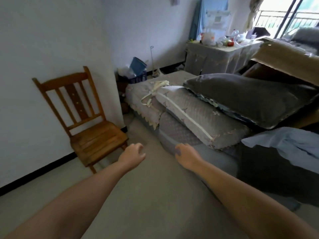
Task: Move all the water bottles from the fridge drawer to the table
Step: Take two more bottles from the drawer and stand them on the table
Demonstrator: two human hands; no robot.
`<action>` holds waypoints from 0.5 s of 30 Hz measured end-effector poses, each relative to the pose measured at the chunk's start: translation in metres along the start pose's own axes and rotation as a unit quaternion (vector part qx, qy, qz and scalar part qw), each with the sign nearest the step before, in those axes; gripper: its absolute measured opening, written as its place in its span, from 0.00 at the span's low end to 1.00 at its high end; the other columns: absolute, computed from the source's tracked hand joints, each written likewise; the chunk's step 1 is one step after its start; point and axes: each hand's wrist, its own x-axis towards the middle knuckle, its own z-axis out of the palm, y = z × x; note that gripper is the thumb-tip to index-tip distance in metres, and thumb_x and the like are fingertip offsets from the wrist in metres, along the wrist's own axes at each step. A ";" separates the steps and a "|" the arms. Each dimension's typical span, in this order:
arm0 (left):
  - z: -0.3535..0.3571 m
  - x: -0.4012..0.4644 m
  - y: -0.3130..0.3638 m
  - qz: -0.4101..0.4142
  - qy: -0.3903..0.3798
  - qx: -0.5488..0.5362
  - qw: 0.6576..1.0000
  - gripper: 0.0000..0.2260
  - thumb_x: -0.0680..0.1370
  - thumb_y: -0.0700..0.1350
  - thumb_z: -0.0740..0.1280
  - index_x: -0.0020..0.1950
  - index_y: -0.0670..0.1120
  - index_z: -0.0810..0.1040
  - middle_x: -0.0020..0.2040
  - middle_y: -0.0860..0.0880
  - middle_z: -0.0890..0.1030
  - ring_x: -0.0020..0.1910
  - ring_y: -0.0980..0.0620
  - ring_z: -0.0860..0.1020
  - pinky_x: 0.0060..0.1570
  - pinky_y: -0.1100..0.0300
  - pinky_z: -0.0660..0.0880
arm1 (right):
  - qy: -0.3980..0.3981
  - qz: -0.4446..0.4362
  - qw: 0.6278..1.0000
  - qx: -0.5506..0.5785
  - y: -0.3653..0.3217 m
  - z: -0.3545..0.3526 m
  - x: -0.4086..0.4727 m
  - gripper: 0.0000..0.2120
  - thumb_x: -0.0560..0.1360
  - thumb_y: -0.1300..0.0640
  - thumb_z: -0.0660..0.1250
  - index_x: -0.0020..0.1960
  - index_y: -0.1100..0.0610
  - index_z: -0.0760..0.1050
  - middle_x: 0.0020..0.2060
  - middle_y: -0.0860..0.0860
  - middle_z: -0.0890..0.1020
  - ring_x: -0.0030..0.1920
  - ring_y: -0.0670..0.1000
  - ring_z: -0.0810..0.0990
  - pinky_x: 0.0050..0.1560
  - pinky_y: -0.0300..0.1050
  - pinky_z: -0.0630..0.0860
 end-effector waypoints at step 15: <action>-0.096 0.039 -0.145 -0.286 0.160 -0.126 0.936 0.16 0.78 0.54 0.64 0.62 0.47 0.73 0.61 0.45 0.76 0.58 0.47 0.76 0.55 0.57 0.72 | -0.125 -0.258 0.956 -0.056 -0.206 0.012 0.221 0.24 0.79 0.51 0.61 0.73 0.53 0.61 0.64 0.53 0.73 0.62 0.54 0.75 0.59 0.49 0.76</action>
